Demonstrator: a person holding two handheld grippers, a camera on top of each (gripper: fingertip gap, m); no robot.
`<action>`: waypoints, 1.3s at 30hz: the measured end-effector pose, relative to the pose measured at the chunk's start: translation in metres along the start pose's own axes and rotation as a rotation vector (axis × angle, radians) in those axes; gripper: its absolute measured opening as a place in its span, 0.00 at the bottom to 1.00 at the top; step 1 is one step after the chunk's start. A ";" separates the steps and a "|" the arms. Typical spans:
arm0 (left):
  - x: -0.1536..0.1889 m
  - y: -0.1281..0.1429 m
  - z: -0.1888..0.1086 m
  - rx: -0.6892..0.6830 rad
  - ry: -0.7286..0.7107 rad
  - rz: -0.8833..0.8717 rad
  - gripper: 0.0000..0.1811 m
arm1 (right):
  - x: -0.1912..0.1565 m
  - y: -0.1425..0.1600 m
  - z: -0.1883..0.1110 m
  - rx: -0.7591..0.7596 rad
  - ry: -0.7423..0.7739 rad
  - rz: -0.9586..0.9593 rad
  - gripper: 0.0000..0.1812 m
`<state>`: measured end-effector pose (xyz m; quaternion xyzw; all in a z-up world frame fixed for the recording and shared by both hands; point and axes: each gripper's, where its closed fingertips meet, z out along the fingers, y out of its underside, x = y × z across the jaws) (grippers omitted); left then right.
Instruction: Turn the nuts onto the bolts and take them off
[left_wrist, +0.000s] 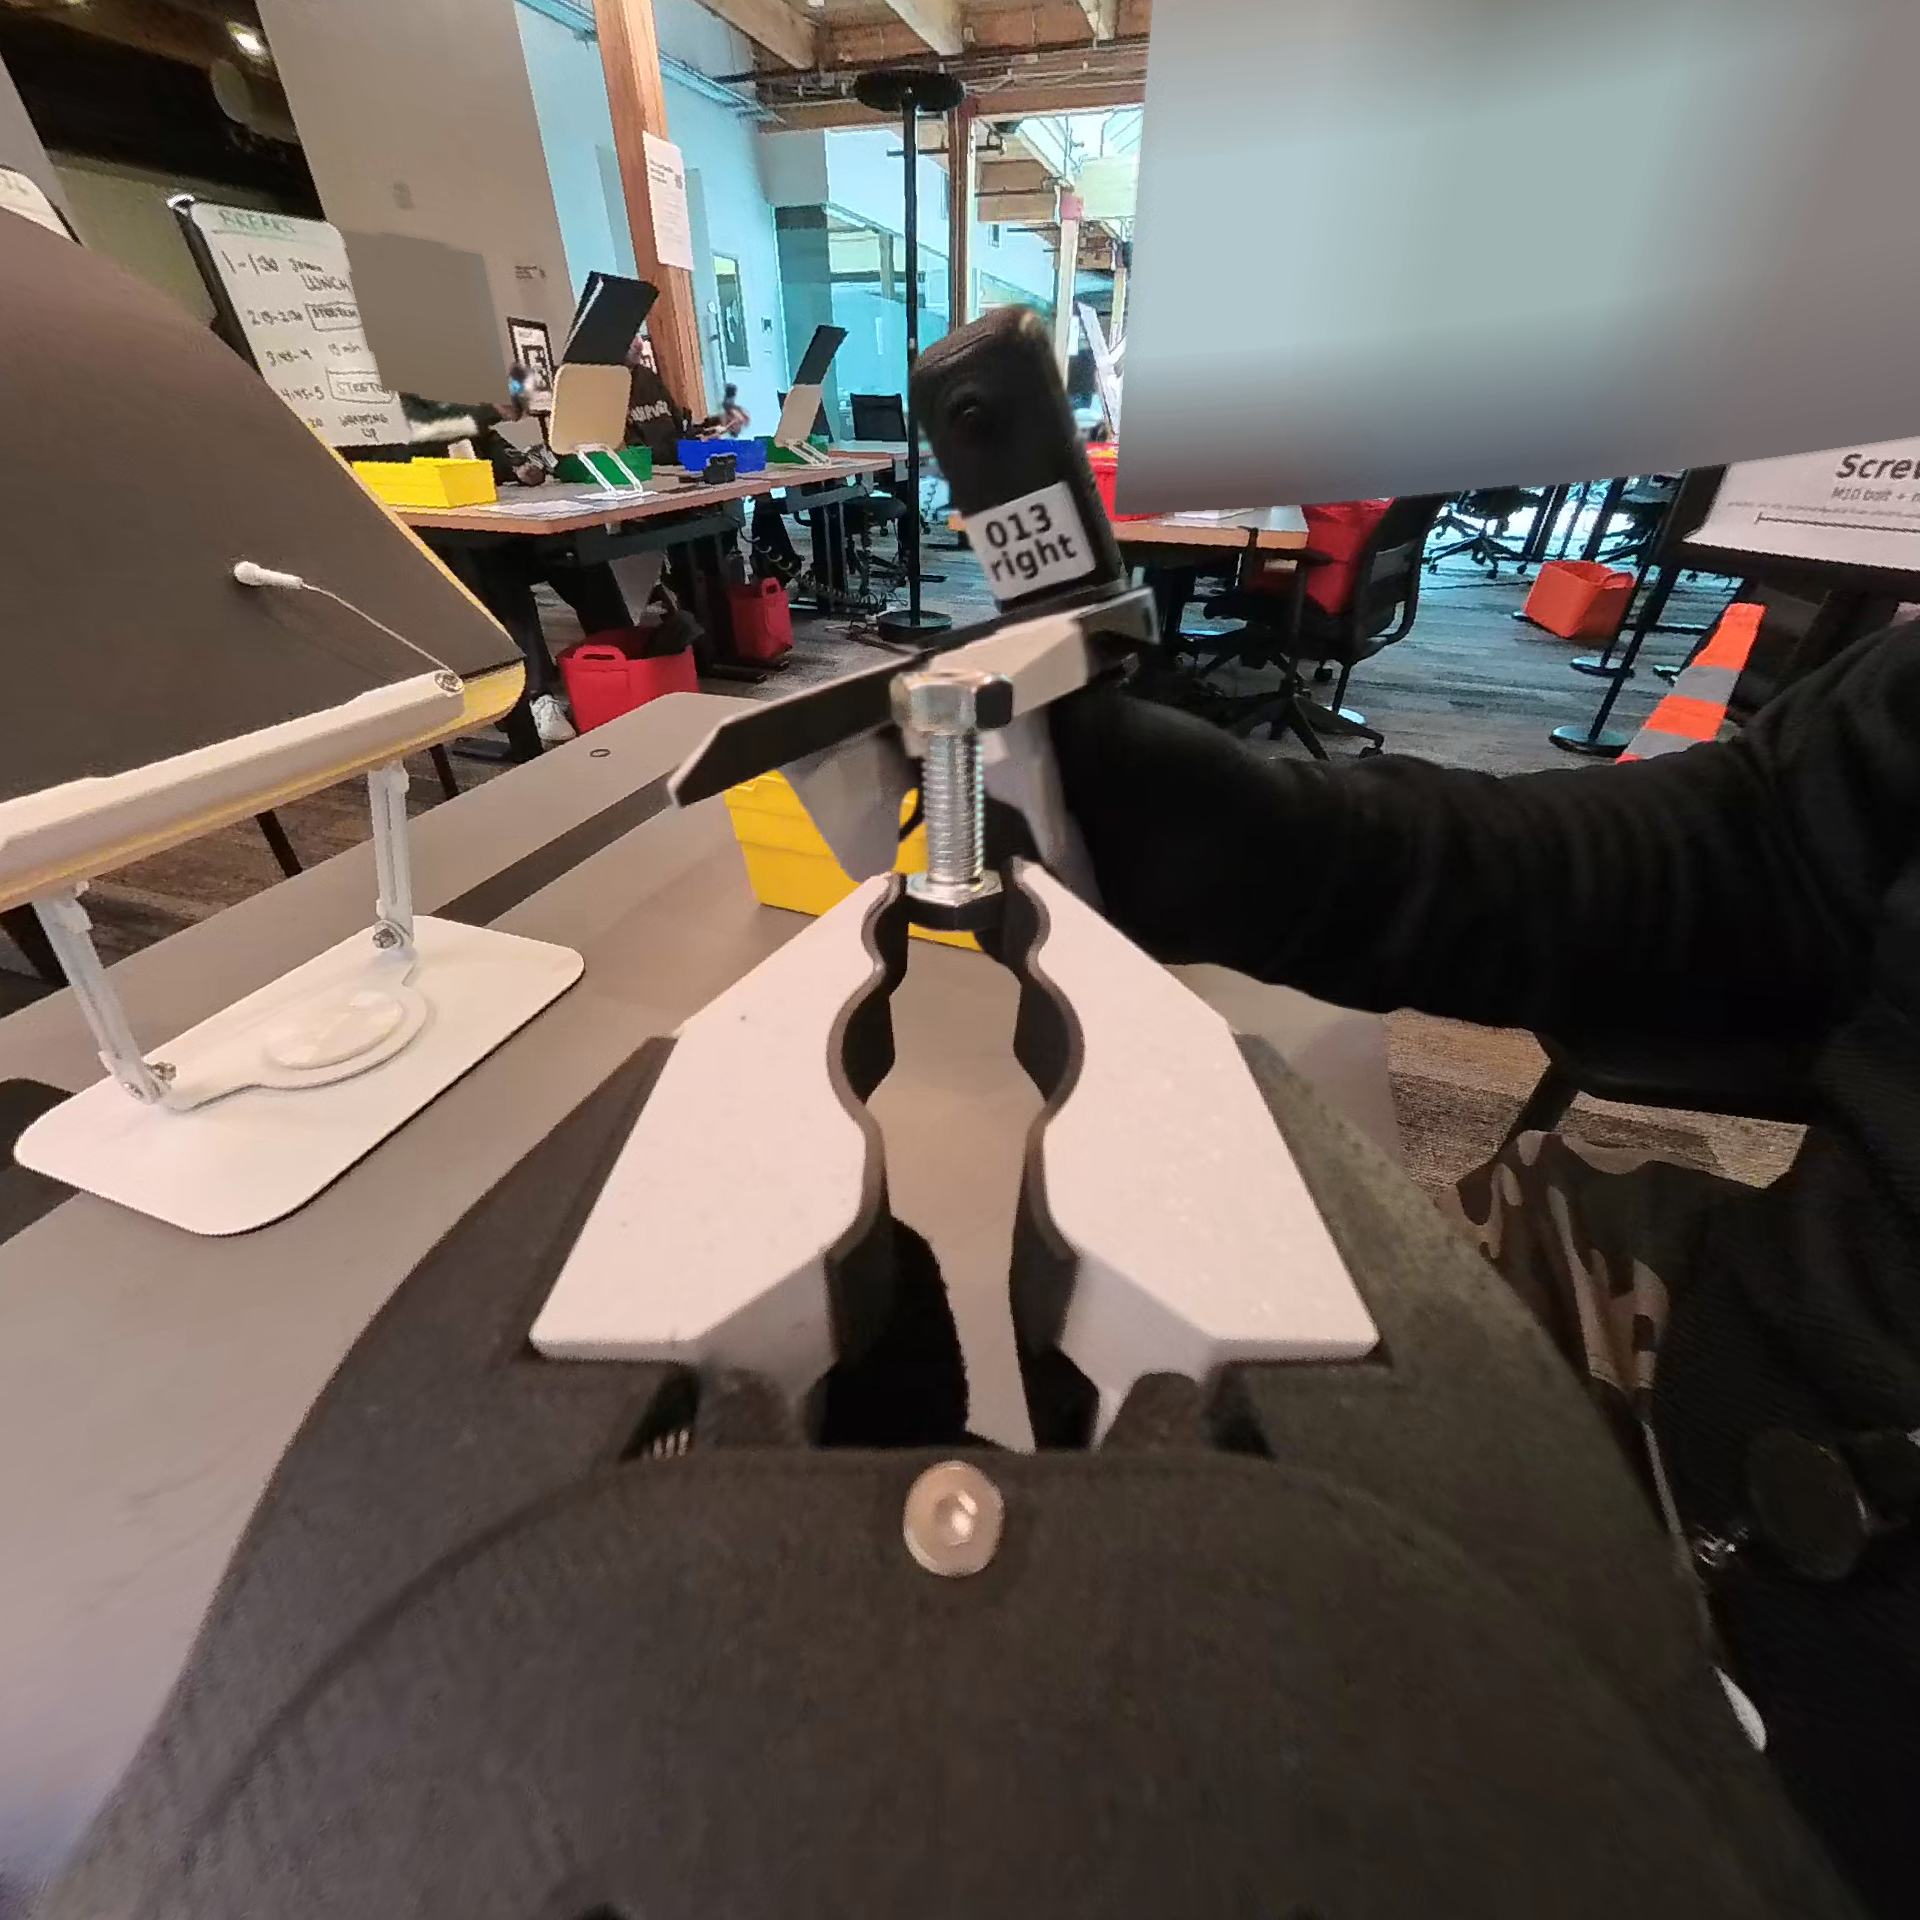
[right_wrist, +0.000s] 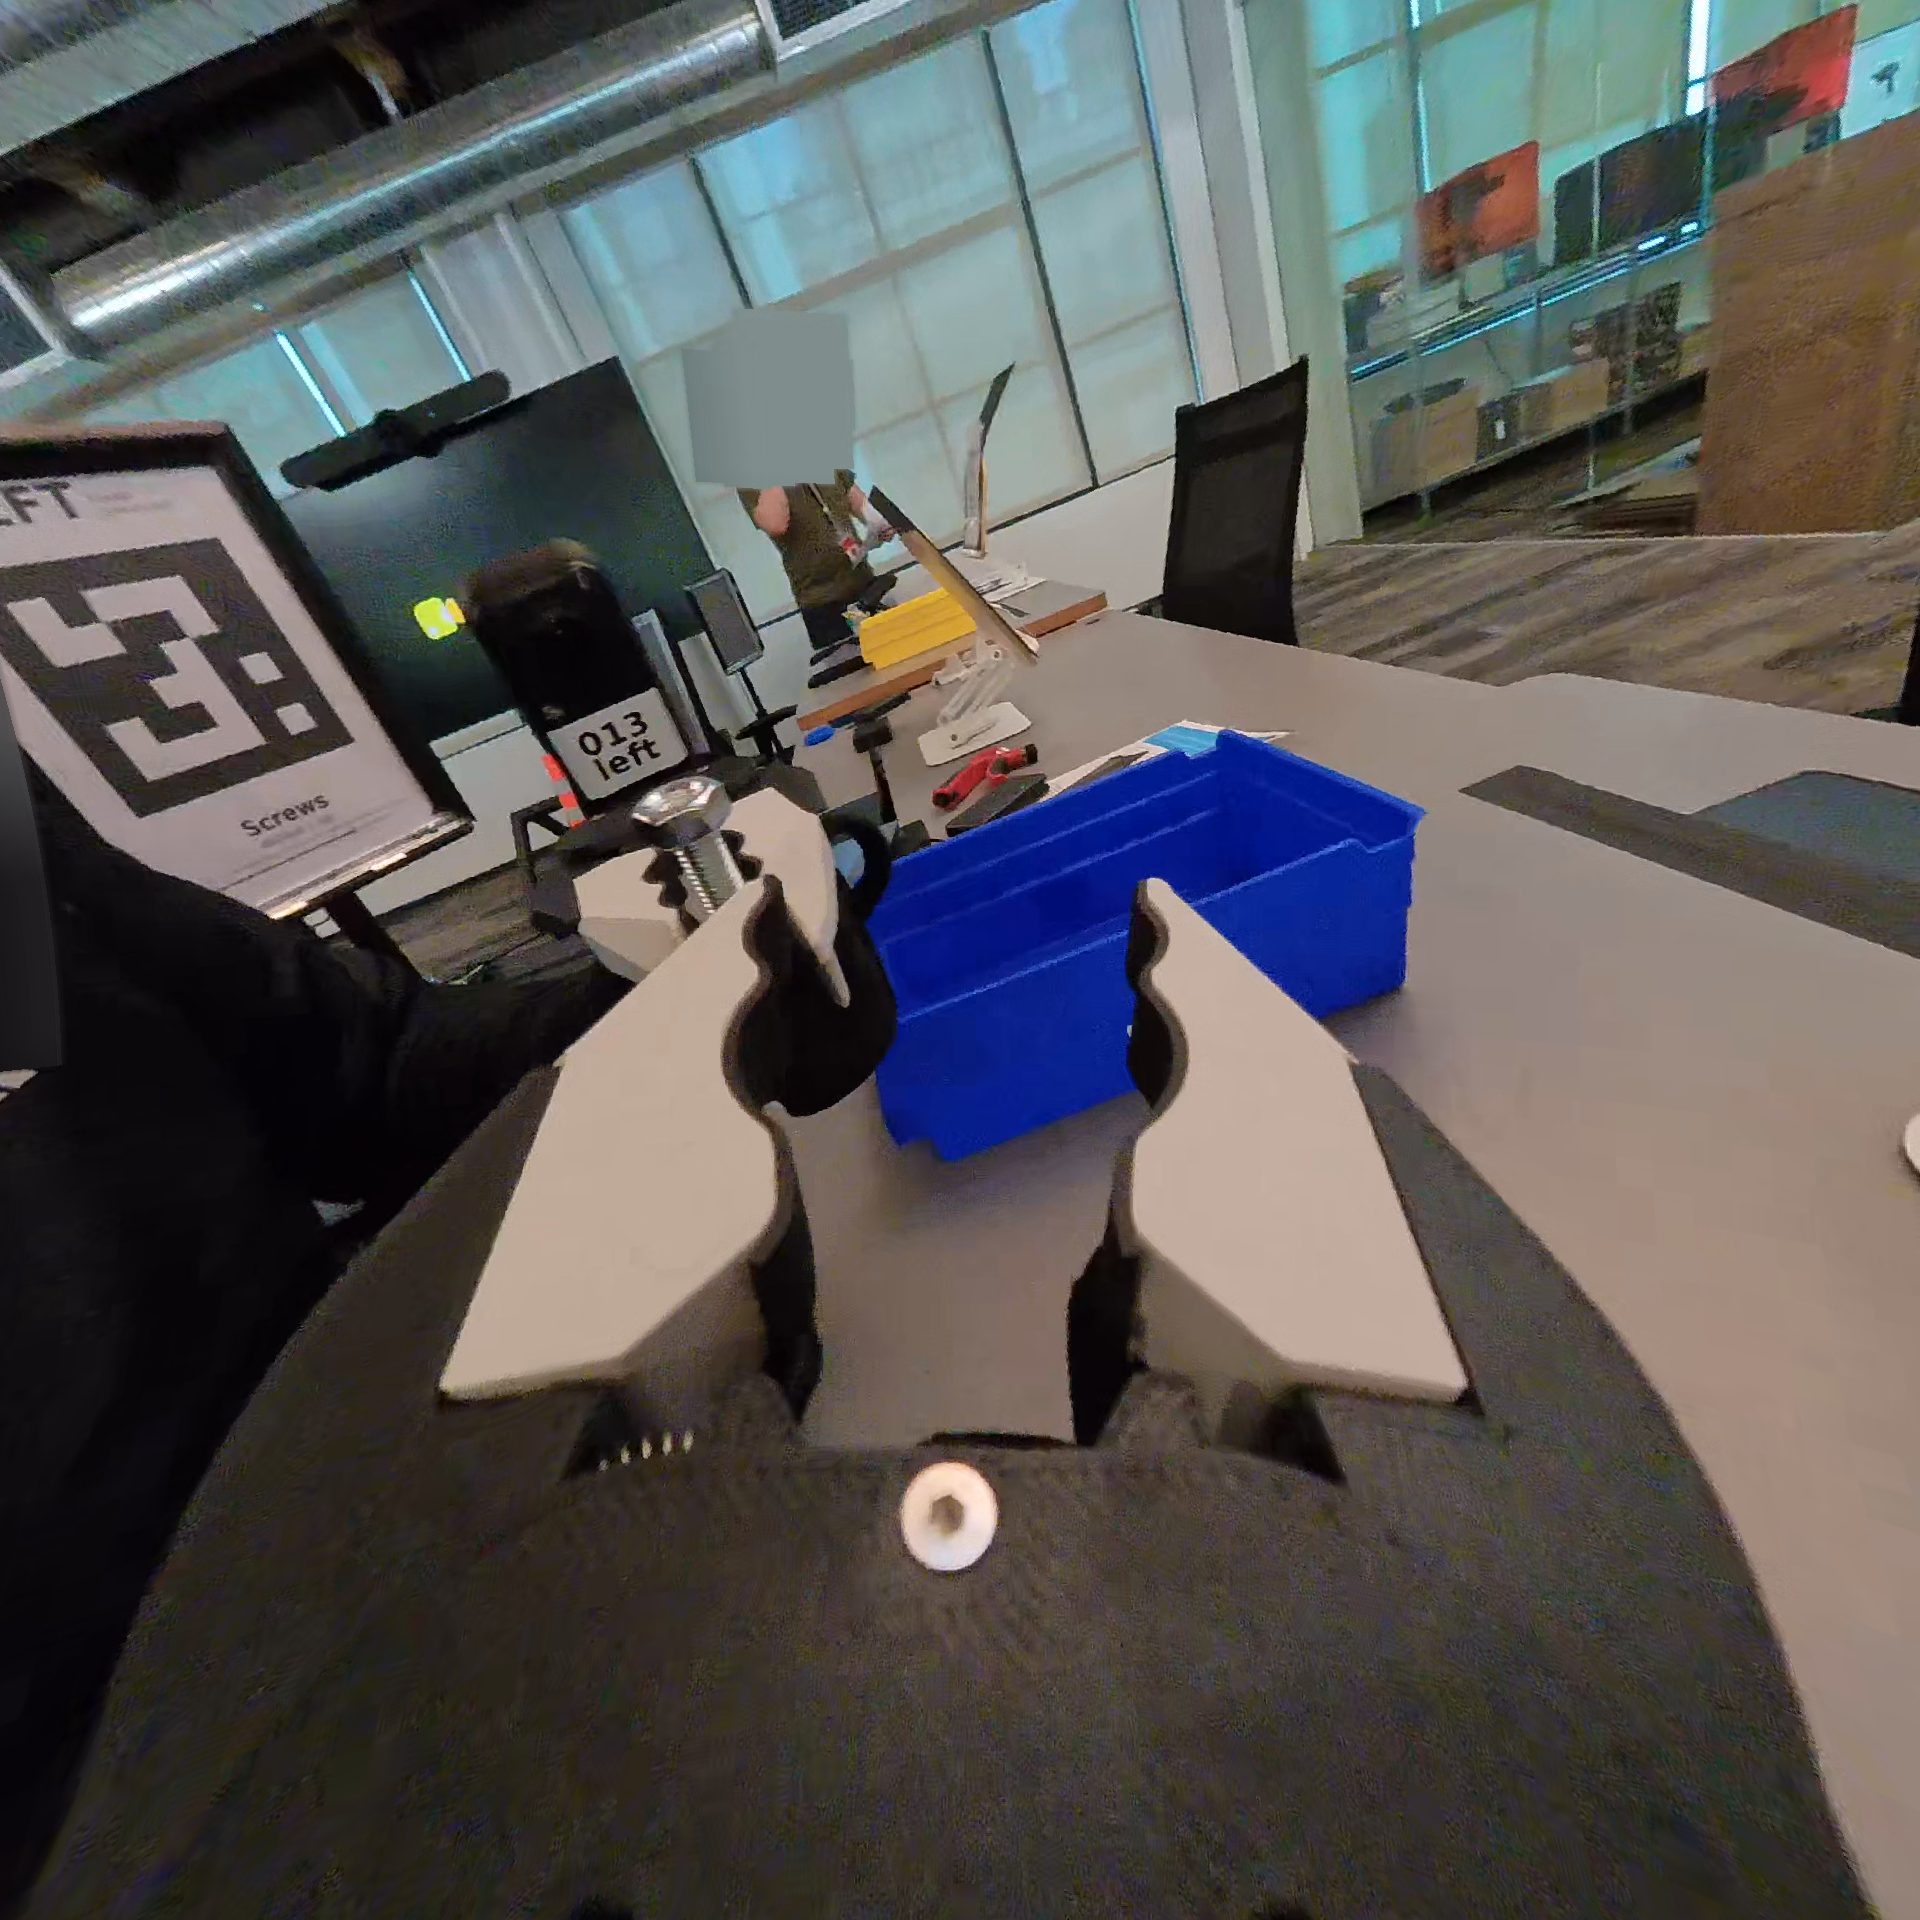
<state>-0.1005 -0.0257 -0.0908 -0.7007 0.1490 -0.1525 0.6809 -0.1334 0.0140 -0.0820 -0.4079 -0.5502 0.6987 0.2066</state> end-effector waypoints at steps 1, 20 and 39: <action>-0.001 0.001 0.000 -0.001 -0.002 -0.005 0.09 | -0.006 -0.001 0.001 -0.001 -0.023 -0.019 0.38; -0.006 0.007 0.002 -0.008 -0.012 -0.023 0.09 | -0.003 0.003 0.006 -0.017 0.011 -0.024 0.47; -0.008 0.009 0.004 -0.017 -0.023 -0.028 0.09 | -0.042 0.008 0.014 -0.108 -0.147 -0.071 0.08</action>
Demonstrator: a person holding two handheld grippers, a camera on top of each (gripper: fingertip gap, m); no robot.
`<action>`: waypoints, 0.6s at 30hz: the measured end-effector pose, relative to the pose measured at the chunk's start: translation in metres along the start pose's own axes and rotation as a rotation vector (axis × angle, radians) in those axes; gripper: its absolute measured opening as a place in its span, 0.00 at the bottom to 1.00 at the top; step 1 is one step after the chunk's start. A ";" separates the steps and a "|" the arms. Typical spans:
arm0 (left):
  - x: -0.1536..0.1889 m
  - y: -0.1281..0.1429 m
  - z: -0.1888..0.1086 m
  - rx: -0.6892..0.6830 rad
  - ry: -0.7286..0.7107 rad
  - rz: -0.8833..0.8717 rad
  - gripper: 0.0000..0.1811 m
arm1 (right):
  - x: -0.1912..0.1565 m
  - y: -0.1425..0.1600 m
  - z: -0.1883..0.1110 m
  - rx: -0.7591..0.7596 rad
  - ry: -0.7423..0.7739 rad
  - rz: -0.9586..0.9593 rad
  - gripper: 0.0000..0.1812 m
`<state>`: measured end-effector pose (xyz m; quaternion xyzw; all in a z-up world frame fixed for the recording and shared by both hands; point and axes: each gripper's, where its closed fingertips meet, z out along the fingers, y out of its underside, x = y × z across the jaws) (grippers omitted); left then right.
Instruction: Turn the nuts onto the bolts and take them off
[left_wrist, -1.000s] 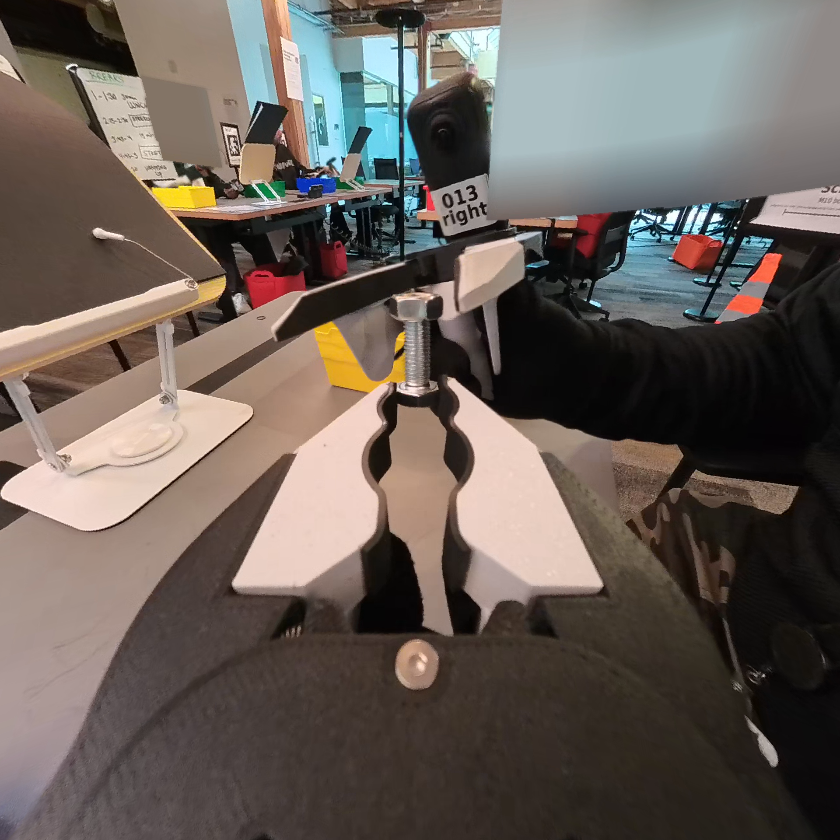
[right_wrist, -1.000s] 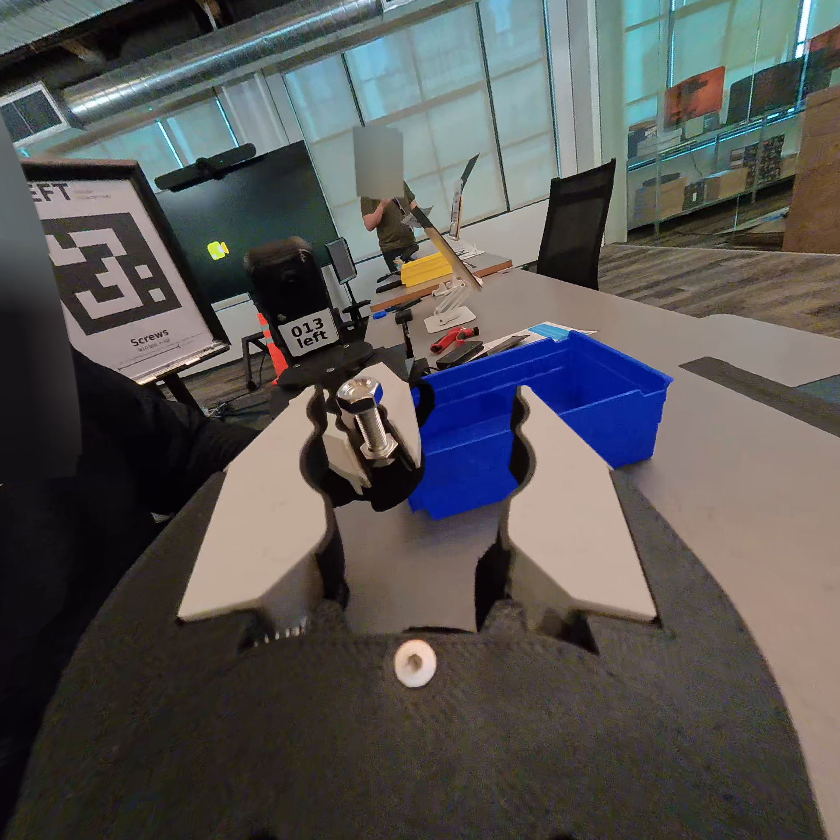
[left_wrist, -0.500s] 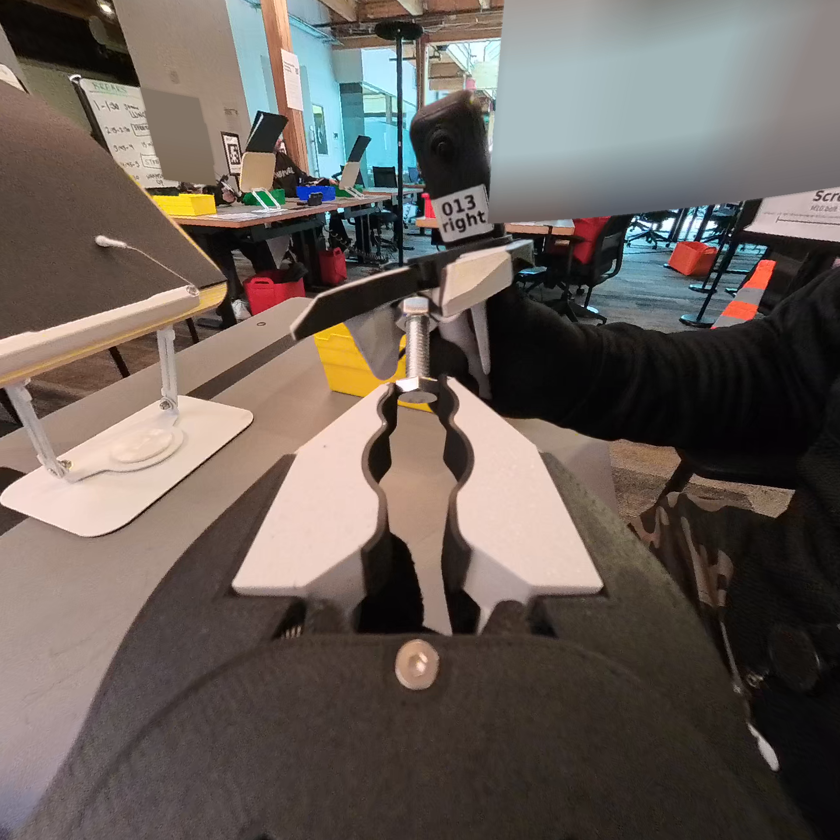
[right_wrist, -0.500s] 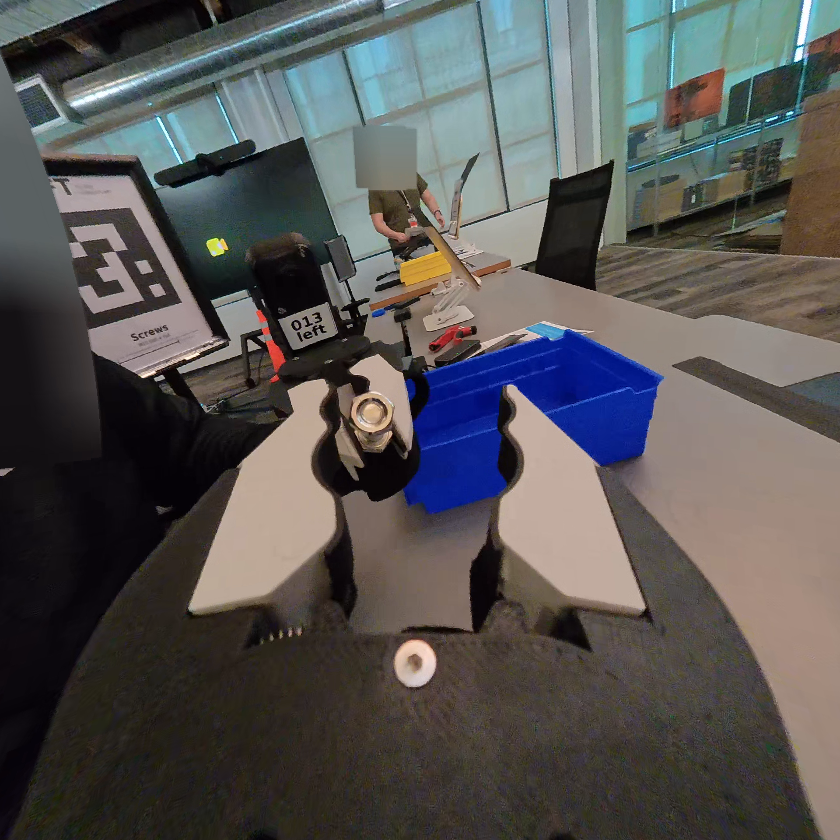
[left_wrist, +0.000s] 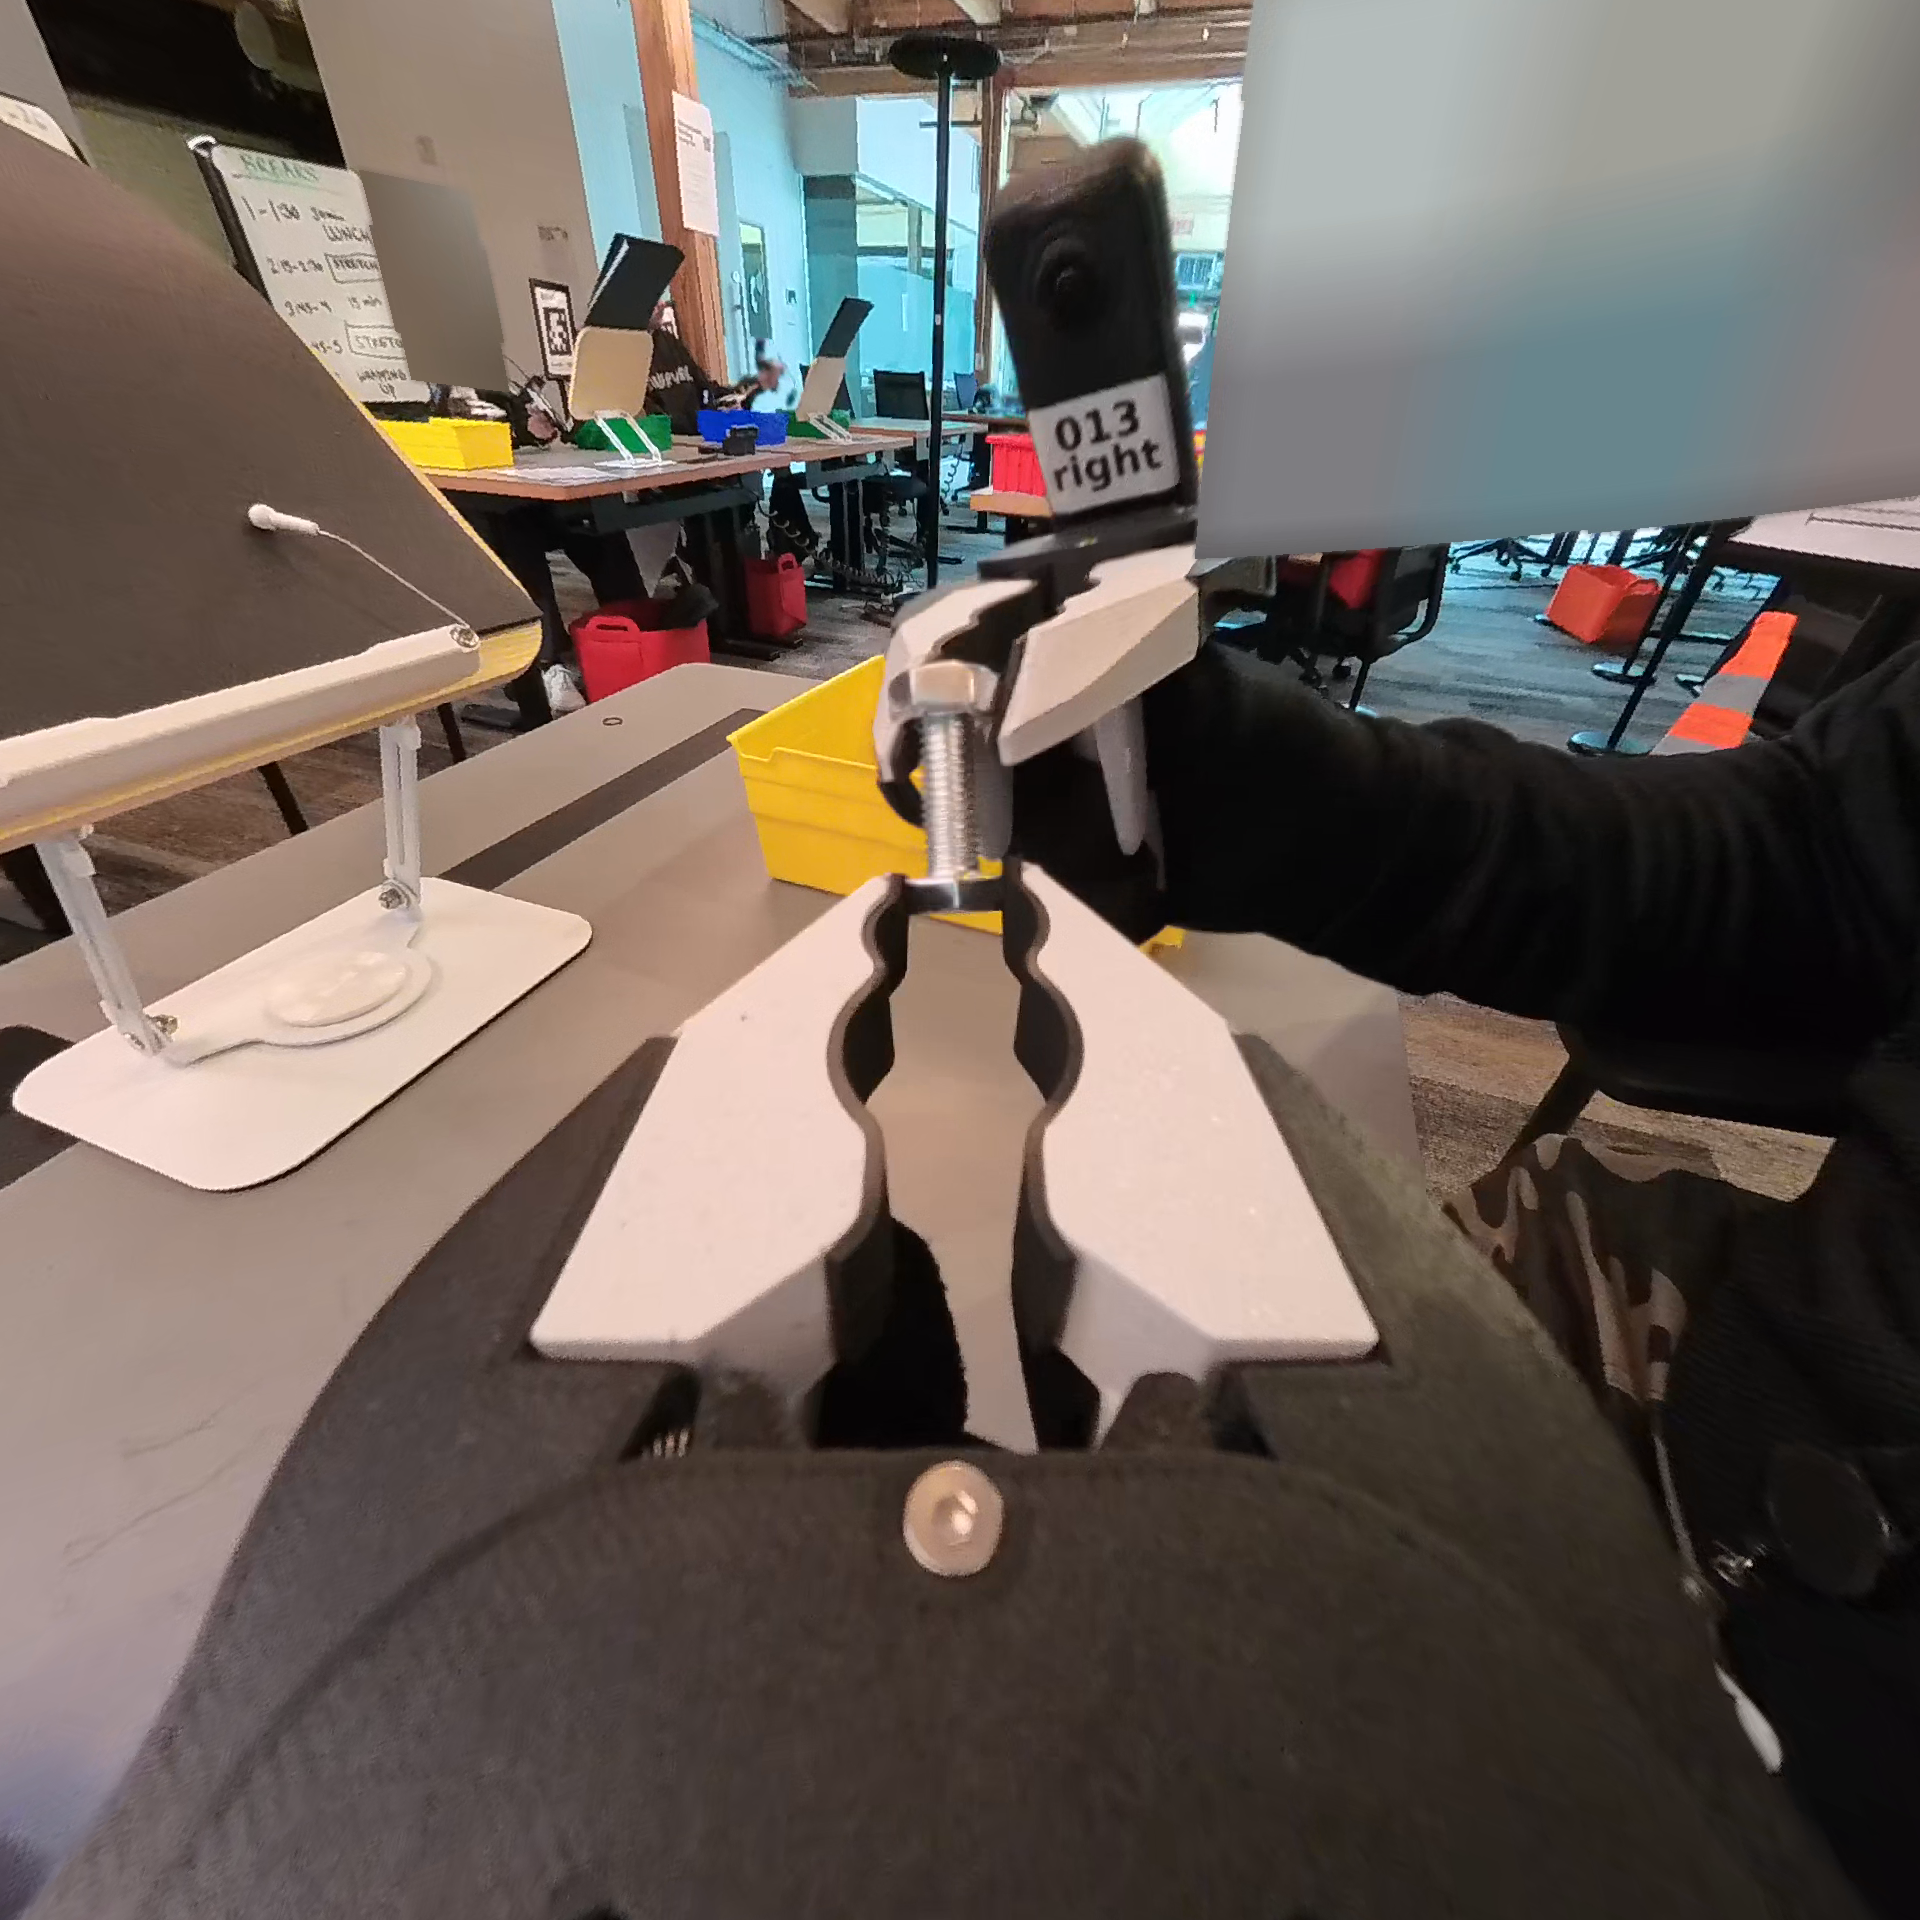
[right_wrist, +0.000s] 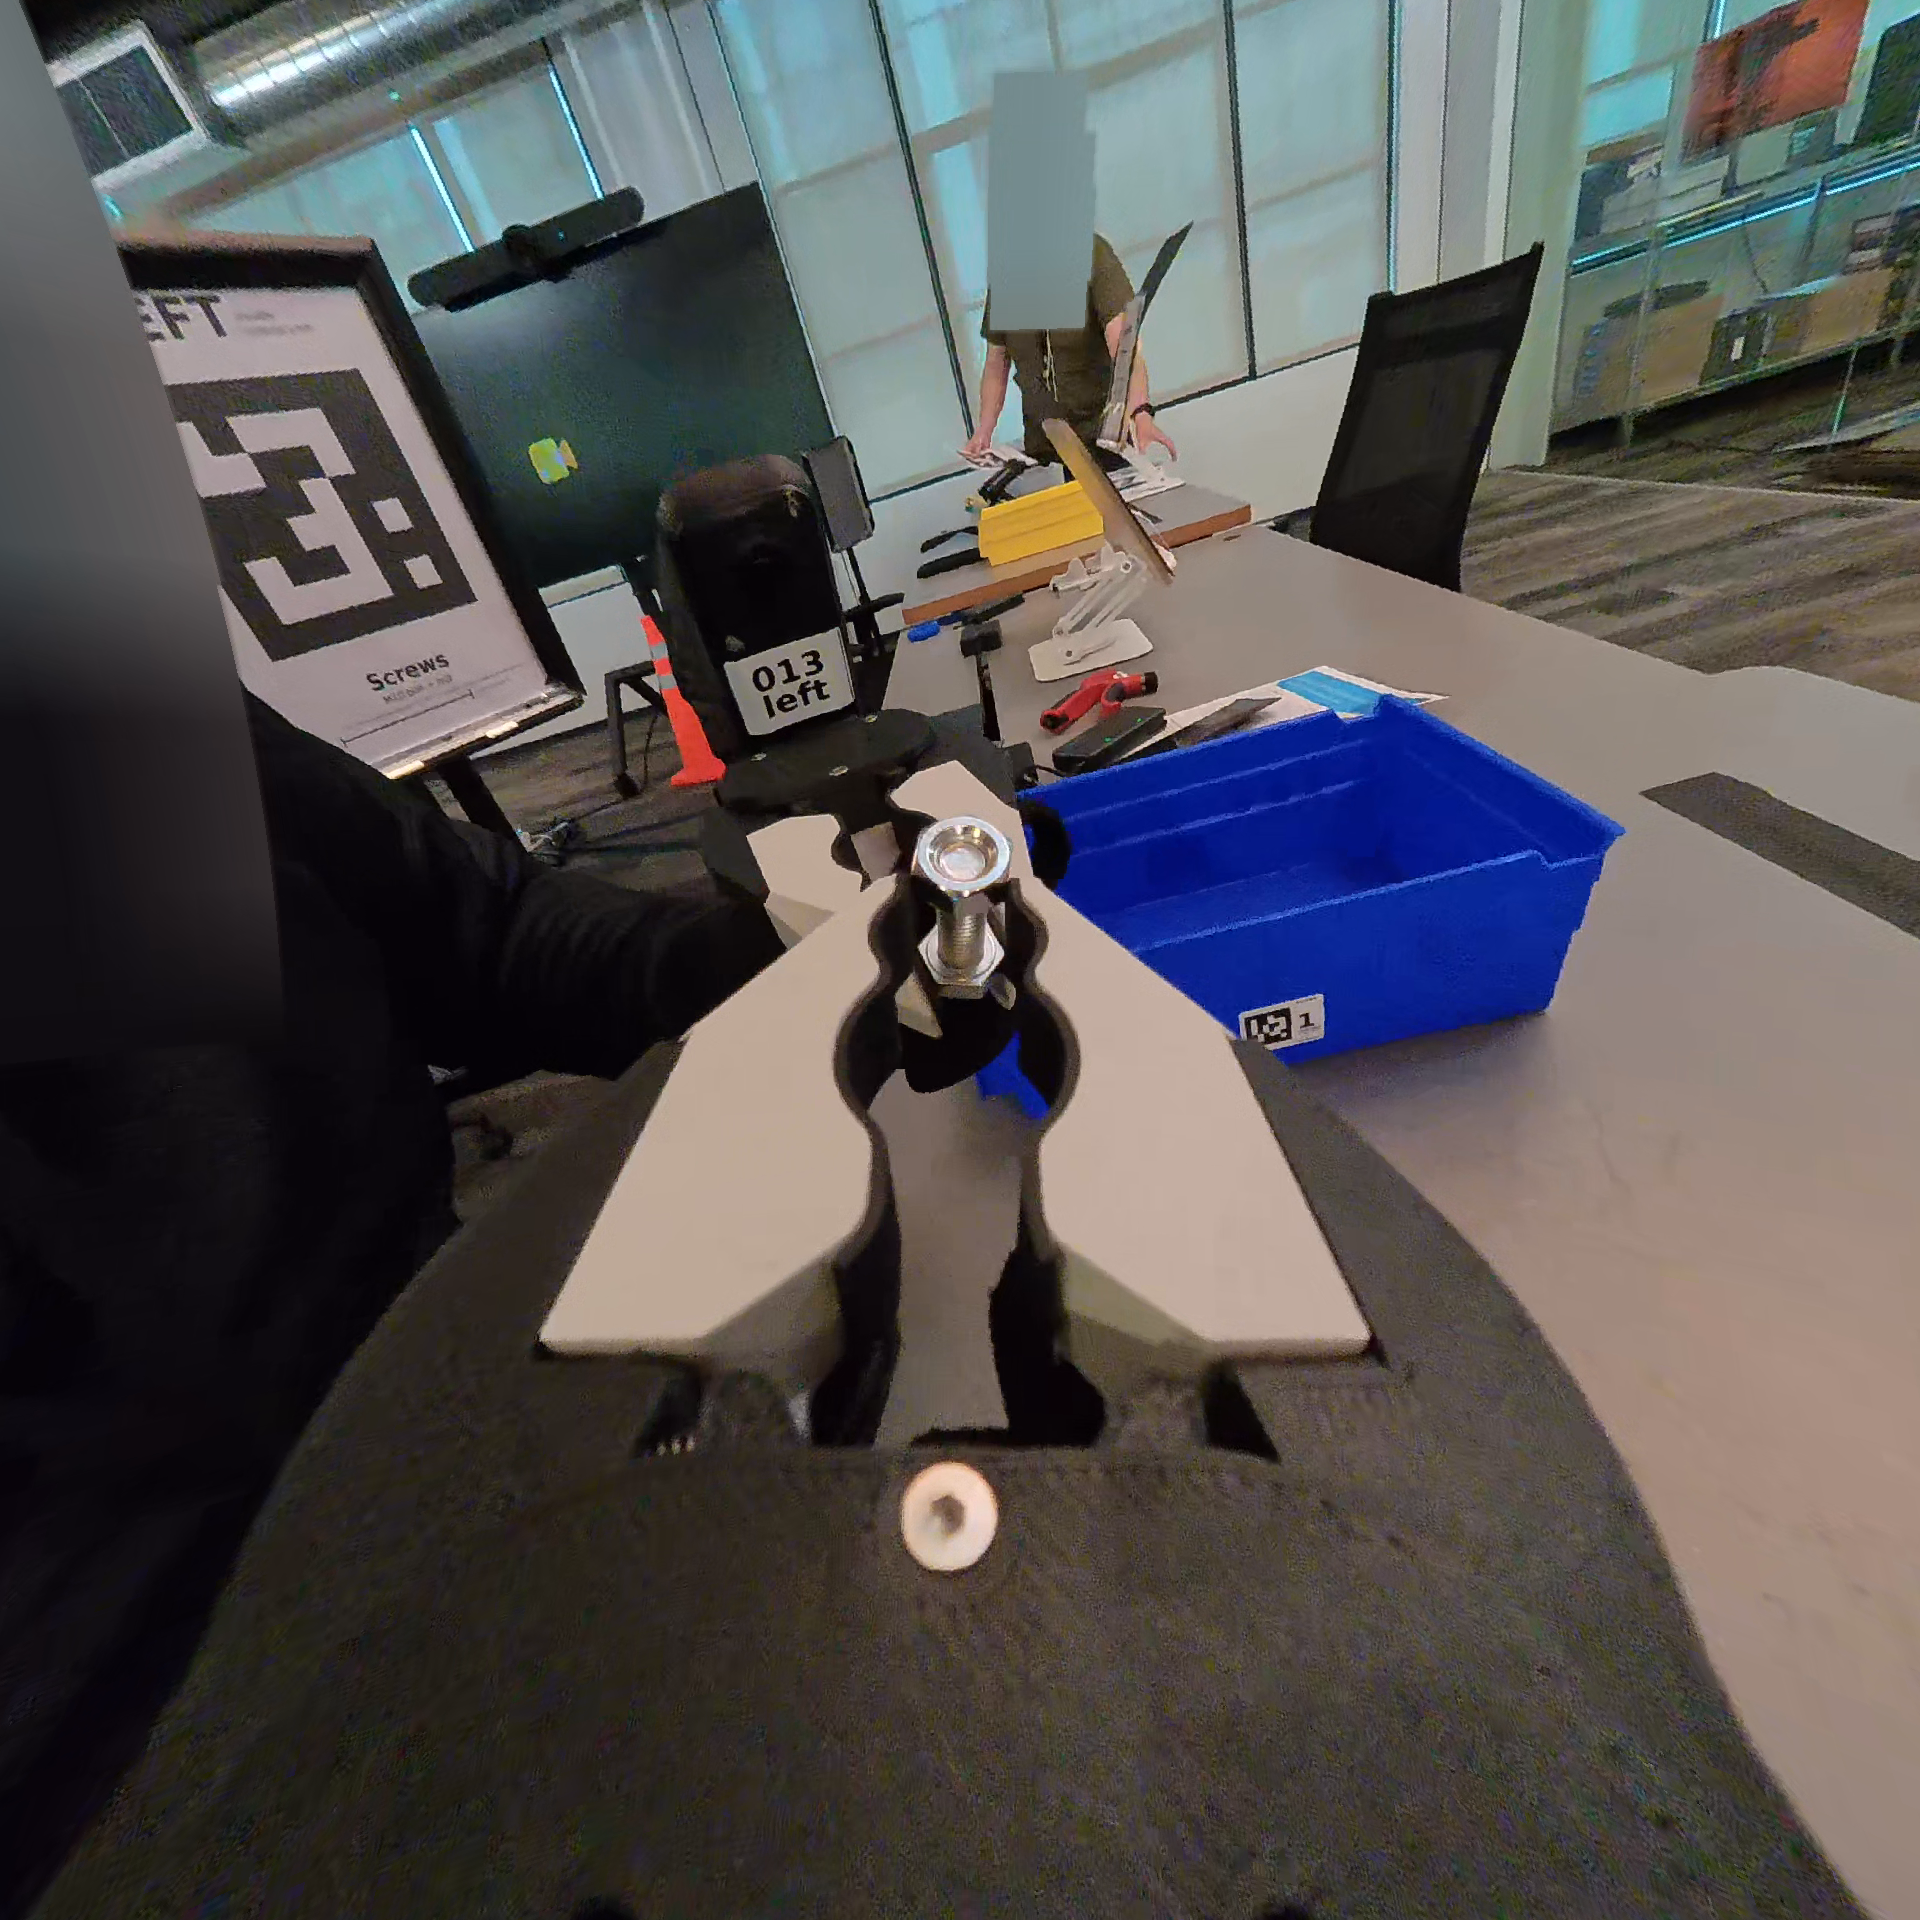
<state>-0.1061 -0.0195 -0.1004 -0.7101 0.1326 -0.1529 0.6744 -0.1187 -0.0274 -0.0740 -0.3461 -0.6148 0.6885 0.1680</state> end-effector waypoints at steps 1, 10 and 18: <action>0.000 0.001 0.001 -0.007 0.001 -0.002 0.09 | 0.000 0.000 0.001 -0.015 0.011 -0.012 0.08; 0.000 0.007 0.003 -0.031 0.003 -0.015 0.09 | 0.000 0.004 0.007 -0.084 0.051 -0.063 0.08; 0.001 0.003 0.003 -0.004 0.001 -0.013 0.09 | 0.006 -0.001 0.004 -0.039 0.069 -0.032 0.25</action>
